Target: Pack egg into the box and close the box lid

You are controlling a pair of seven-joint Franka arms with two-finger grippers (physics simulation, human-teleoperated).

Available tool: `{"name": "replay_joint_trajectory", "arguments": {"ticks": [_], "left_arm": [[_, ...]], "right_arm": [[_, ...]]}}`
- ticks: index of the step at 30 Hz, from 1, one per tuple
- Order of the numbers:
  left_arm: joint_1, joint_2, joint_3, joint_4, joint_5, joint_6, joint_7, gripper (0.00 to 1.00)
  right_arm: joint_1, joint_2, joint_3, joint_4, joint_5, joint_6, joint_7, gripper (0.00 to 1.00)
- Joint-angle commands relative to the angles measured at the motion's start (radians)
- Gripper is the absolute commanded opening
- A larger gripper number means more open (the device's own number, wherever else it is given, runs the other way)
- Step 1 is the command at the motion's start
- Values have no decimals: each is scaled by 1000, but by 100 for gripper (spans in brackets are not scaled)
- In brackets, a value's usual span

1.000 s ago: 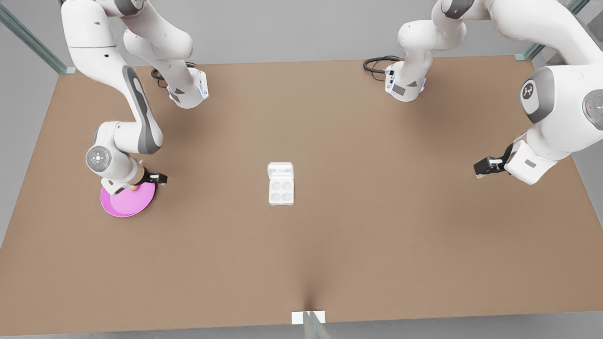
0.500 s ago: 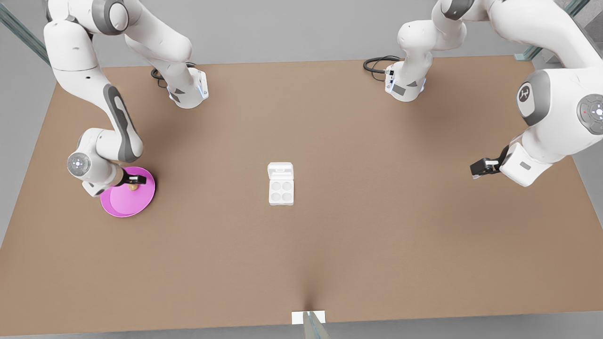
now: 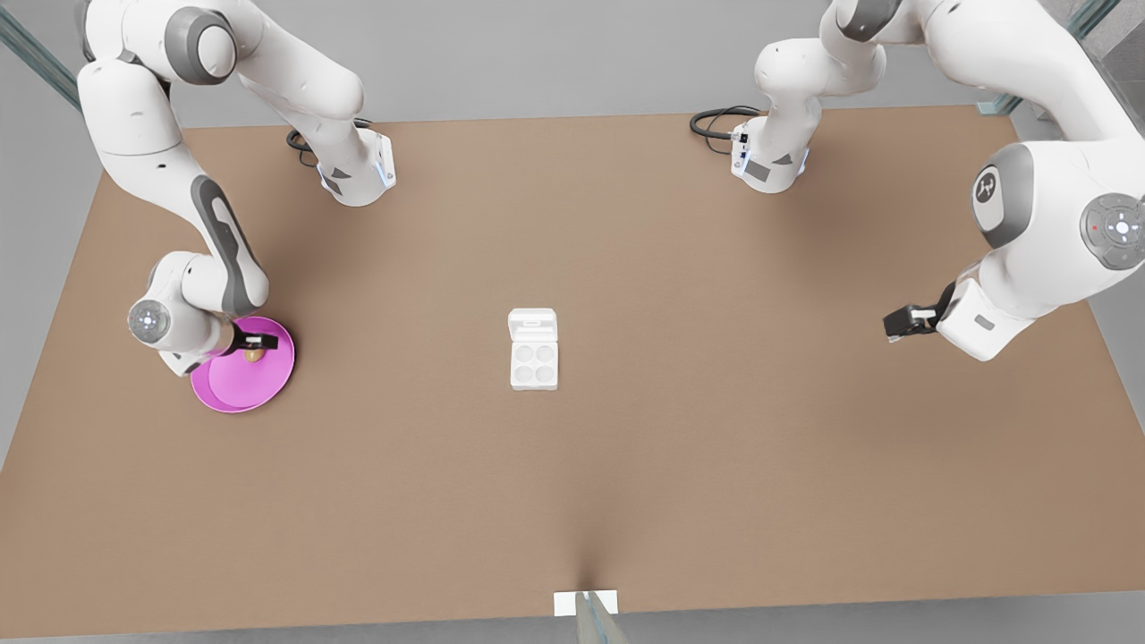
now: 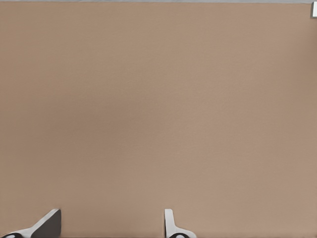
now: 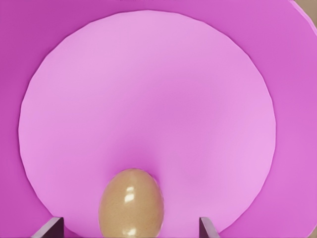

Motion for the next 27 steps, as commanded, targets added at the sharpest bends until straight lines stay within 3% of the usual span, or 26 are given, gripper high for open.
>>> {"name": "replay_joint_trajectory", "arguments": {"ticks": [1,10,12,14,17,27], "left_arm": [[0,0,1,0,0,0,1,100],[-1,3,1,0,0,-28,3,100],[-3,2,1,0,0,-28,3,100],[-3,2,1,0,0,-37,3,100],[-3,2,1,0,0,-43,3,100],[-10,-1,0,0,0,-63,3,100]], "right_arm": [[0,4,0,0,0,0,0,100],[2,22,0,25,0,0,-2,100],[0,25,0,28,0,0,-8,90],[0,28,0,26,0,0,-8,88],[0,28,0,26,0,0,-8,74],[-1,28,0,35,0,0,-15,64]]}}
